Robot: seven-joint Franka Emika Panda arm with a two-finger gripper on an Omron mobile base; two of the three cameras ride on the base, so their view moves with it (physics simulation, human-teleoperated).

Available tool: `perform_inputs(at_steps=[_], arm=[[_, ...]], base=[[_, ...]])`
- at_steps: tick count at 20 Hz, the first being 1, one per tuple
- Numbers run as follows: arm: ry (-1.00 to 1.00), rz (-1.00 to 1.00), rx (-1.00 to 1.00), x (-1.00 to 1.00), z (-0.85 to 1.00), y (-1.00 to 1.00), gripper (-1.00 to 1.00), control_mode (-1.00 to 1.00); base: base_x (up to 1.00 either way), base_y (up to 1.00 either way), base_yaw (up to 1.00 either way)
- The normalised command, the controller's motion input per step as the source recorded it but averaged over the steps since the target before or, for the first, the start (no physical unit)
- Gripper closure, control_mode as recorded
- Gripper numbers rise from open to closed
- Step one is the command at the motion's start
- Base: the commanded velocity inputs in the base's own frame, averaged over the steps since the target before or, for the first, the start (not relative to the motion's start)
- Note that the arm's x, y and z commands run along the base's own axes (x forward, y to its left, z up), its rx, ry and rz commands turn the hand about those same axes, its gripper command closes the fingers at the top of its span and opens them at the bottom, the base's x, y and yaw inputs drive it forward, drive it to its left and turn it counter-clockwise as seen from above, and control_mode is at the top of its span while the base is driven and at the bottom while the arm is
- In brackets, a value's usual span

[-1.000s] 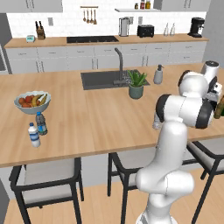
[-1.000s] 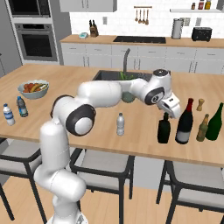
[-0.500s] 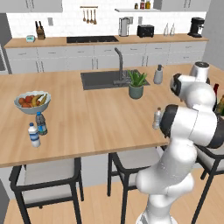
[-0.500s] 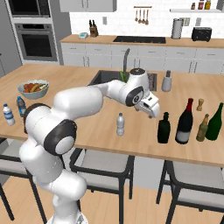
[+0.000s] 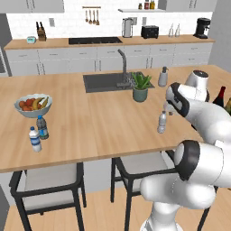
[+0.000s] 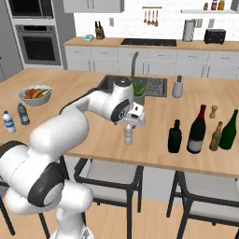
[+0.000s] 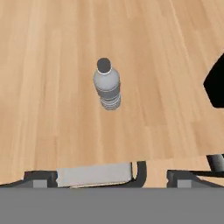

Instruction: Move the plastic bottles in the middle to the plastics group, and the glass bottles in the middle to the glass group.

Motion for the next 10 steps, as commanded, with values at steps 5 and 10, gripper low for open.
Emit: perform_inputs(at_steps=[5, 10], arm=[[0.06, 0.48, -0.17, -0.11, 0.17, 0.83, -1.0, -1.0], [0.0, 0.02, -0.21, 0.13, 0.06, 0.06, -1.0, -1.0]], base=[[0.0, 0.0, 0.0], [0.0, 0.0, 0.0]])
